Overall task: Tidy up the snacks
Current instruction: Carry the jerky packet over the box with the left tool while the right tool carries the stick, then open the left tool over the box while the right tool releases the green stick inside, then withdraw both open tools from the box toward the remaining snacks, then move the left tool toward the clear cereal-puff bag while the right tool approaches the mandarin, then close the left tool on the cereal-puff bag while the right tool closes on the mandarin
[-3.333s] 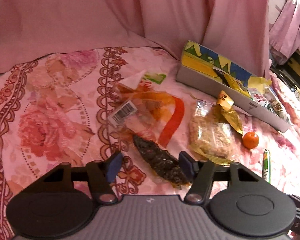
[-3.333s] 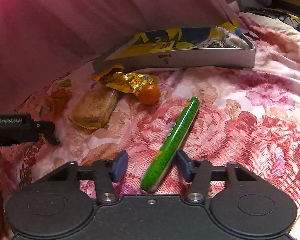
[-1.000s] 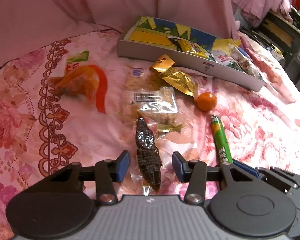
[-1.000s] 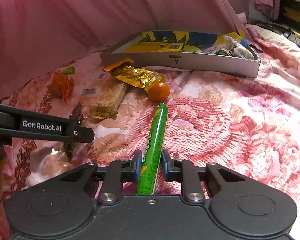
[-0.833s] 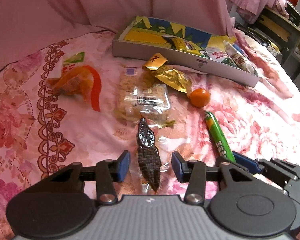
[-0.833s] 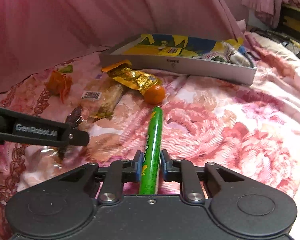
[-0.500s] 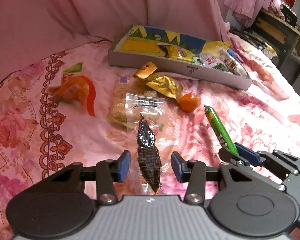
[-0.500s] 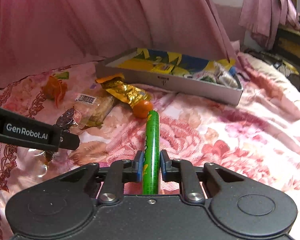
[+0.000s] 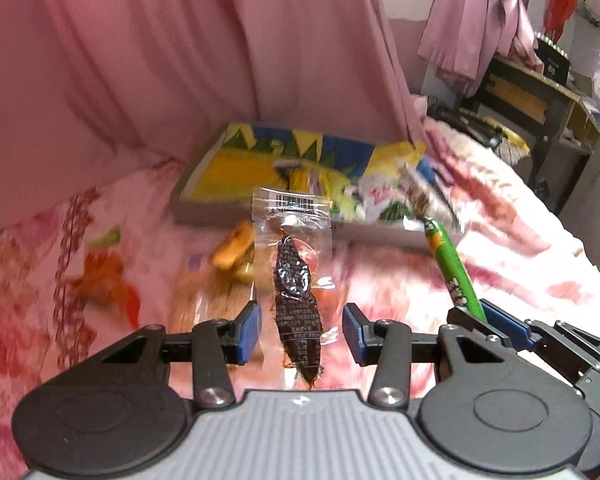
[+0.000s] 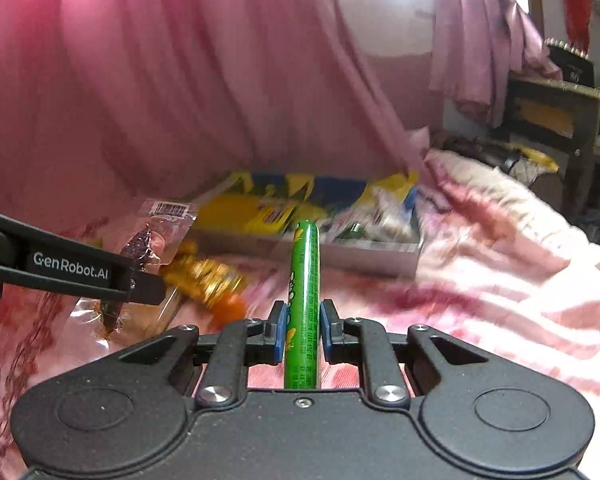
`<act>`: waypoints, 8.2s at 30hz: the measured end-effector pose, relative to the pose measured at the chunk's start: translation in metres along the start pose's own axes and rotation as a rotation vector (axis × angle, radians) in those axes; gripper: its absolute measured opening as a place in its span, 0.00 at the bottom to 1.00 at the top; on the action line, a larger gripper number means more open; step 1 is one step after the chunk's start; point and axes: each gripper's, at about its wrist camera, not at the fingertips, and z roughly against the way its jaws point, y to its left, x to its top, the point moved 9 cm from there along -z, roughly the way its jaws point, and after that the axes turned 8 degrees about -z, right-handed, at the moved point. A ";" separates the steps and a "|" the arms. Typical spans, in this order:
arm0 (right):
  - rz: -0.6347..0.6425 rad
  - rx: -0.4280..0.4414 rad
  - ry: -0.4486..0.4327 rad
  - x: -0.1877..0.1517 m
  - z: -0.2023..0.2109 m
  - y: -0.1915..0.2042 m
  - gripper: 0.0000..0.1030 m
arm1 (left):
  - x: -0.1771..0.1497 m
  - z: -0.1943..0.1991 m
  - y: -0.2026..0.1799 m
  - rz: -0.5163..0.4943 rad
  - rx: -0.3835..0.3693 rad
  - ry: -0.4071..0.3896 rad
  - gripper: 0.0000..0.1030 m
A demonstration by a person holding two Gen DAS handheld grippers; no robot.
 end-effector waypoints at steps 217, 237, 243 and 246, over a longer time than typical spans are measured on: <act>0.297 0.243 0.050 -0.037 -0.106 0.048 0.59 | -0.026 -0.099 0.060 -0.160 0.016 0.172 0.95; 0.359 0.273 0.039 -0.043 -0.114 0.061 0.35 | -0.035 -0.113 0.070 -0.078 0.013 0.263 0.85; 0.365 0.273 0.043 -0.041 -0.113 0.059 0.34 | -0.035 -0.111 0.069 -0.093 0.028 0.273 0.78; 0.383 0.259 0.037 -0.038 -0.110 0.057 0.34 | -0.034 -0.108 0.067 -0.091 0.024 0.287 0.76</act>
